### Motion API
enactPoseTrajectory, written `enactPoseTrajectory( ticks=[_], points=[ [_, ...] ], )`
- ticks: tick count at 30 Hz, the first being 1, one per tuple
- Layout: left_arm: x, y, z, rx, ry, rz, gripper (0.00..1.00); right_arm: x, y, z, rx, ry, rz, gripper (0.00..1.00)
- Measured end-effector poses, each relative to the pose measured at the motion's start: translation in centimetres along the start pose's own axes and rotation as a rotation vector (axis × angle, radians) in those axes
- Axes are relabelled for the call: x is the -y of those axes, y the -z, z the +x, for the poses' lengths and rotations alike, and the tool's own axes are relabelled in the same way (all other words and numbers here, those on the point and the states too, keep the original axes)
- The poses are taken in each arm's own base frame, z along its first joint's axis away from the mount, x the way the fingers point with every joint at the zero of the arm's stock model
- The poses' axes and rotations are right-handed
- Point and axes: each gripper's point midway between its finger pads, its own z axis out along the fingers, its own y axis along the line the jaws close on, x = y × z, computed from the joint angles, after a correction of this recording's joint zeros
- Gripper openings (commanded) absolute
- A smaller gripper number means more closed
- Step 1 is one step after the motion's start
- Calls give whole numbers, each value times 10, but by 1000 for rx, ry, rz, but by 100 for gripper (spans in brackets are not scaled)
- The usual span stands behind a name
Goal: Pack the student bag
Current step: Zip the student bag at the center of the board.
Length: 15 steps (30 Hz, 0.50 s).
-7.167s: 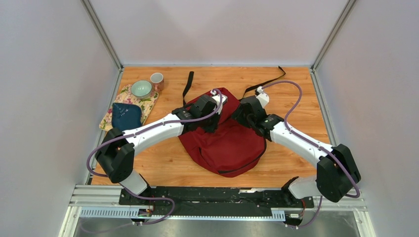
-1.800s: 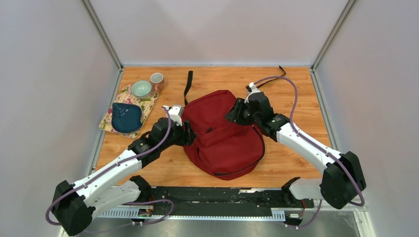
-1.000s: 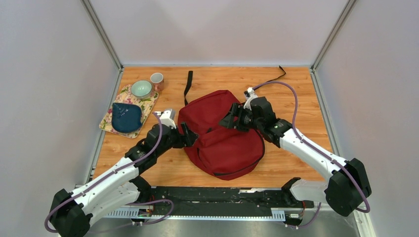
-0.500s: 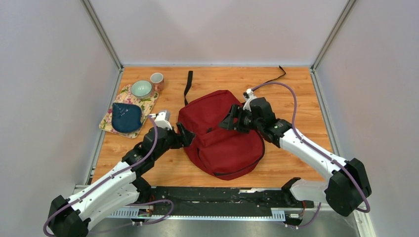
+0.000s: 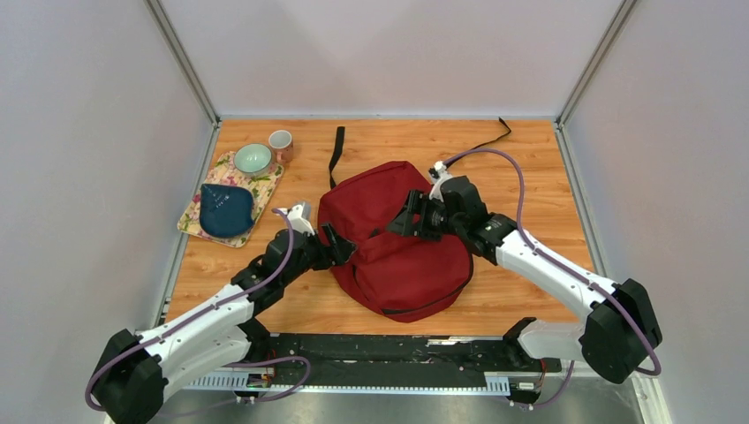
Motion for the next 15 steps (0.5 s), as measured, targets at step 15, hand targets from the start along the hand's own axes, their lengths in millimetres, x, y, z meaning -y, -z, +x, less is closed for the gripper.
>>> enactPoseTrajectory(
  ticks=[15],
  points=[
    [13,-22,-1,10,126,98,73,-11,-11,-11,1,5,-9,65]
  ],
)
